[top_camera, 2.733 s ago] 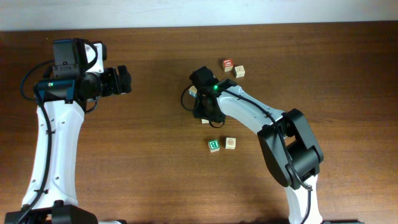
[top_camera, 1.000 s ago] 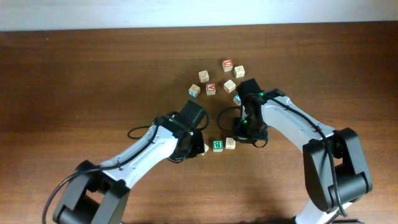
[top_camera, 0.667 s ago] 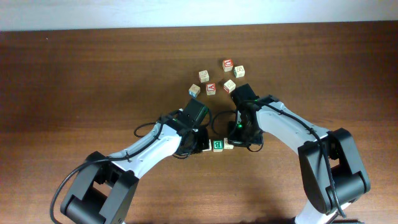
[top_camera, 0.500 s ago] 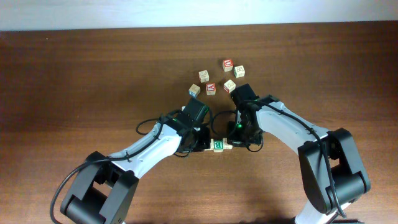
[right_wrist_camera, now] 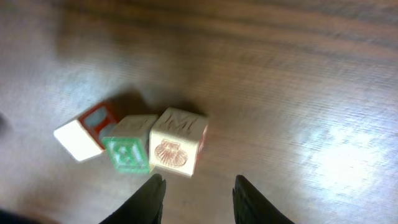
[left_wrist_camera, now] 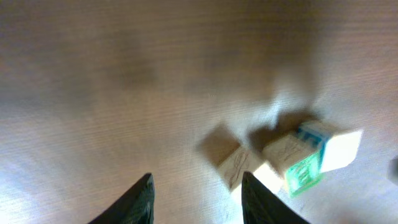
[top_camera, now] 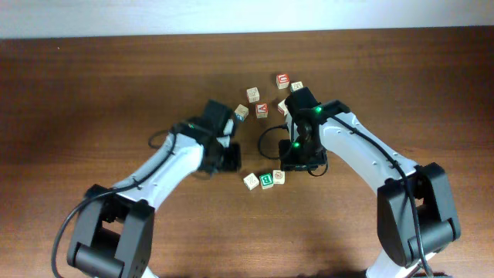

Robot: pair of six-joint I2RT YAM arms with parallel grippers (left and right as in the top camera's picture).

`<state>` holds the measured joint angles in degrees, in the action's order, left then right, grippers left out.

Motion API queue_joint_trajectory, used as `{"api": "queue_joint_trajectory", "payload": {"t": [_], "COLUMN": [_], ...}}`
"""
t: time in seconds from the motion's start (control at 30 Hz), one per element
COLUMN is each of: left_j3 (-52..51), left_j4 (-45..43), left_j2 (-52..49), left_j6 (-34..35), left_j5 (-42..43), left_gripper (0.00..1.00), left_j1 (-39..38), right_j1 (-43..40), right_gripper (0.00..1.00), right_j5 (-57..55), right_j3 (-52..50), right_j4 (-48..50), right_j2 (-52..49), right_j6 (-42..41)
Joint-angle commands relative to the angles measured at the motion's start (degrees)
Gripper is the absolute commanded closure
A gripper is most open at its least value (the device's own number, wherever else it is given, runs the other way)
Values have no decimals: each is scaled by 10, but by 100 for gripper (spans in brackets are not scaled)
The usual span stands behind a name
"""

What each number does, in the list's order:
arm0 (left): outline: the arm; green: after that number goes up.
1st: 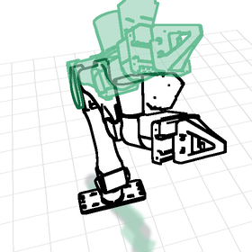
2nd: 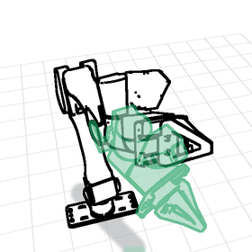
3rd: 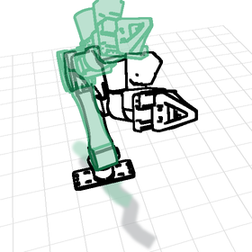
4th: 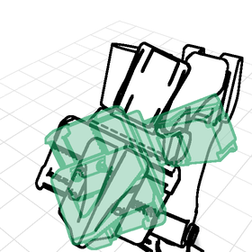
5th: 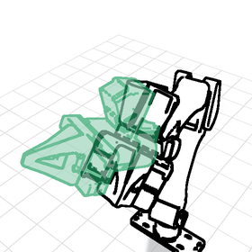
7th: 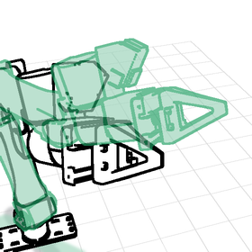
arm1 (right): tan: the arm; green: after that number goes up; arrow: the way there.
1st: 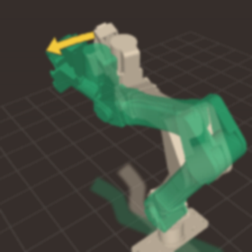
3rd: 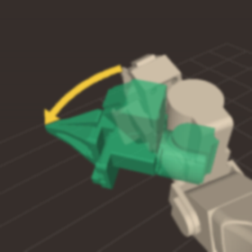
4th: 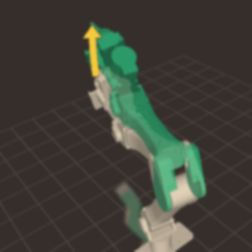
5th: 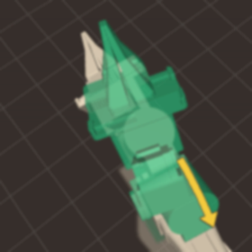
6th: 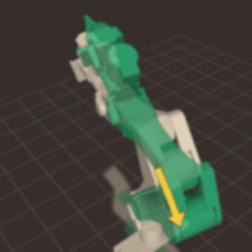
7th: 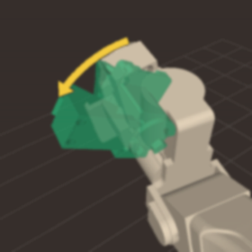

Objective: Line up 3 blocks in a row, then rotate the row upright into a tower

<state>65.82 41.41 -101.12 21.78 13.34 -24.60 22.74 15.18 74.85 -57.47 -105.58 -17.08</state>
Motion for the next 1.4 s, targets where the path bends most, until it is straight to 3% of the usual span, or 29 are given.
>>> {"api": "queue_joint_trajectory", "payload": {"t": [0.0,0.03,0.07,0.23,0.97,1.1,1.17,1.23,1.37], "left_j3": [108,110,110,110,110,110,110,110,110], "left_j4": [49,52,54,54,54,54,53,41,44], "left_j2": [-1,-1,-1,-1,-1,-2,-1,-2,-1], "left_j6": [-37,-34,-34,-34,-32,-32,3,26,26], "left_j5": [2,2,1,-7,-7,-12,-70,-98,-102], "left_gripper": [69,78,81,79,80,80,80,71,69], "left_j1": [82,116,129,129,129,129,130,139,153], "right_j1": [56,92,116,152,128,132,157,198,230], "right_gripper": [71,87,96,96,96,96,96,96,96], "right_j5": [12,7,7,-9,-51,12,13,11,-24], "right_j3": [8,-6,-27,-90,-90,-46,-38,-37,-37], "right_j4": [-4,10,38,98,144,145,165,210,228], "right_j2": [22,21,21,19,7,30,30,30,-17], "right_j6": [1,-20,-37,-85,-104,-12,21,49,42]}}
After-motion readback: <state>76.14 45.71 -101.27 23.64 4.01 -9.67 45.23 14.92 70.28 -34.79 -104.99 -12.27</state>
